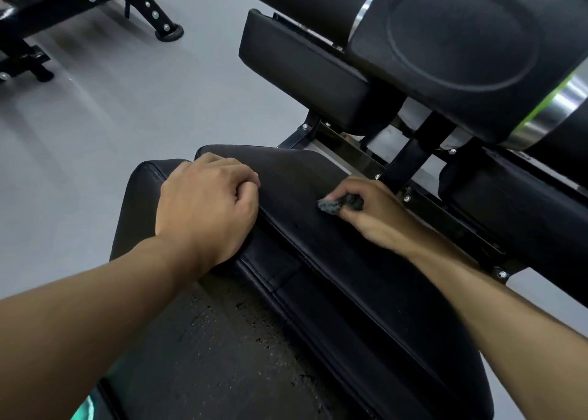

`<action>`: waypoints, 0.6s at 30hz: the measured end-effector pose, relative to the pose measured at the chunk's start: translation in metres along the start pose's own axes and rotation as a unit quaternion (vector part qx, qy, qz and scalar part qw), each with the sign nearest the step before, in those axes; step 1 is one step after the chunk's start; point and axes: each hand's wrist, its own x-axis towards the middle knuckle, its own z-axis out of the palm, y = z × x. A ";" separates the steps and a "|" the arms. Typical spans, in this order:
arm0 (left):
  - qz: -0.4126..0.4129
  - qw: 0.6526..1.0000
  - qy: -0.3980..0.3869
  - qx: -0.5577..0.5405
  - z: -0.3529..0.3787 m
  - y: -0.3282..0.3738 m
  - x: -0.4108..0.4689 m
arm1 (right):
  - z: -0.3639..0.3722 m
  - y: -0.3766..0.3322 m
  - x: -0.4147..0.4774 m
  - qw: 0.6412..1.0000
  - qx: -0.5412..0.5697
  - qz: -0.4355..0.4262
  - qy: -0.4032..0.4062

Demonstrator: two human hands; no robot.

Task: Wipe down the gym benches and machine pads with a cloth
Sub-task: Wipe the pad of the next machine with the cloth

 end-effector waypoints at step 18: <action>0.018 0.999 -0.031 -0.016 0.001 0.034 -0.040 | -0.010 -0.034 -0.039 0.996 0.076 -0.008 -0.050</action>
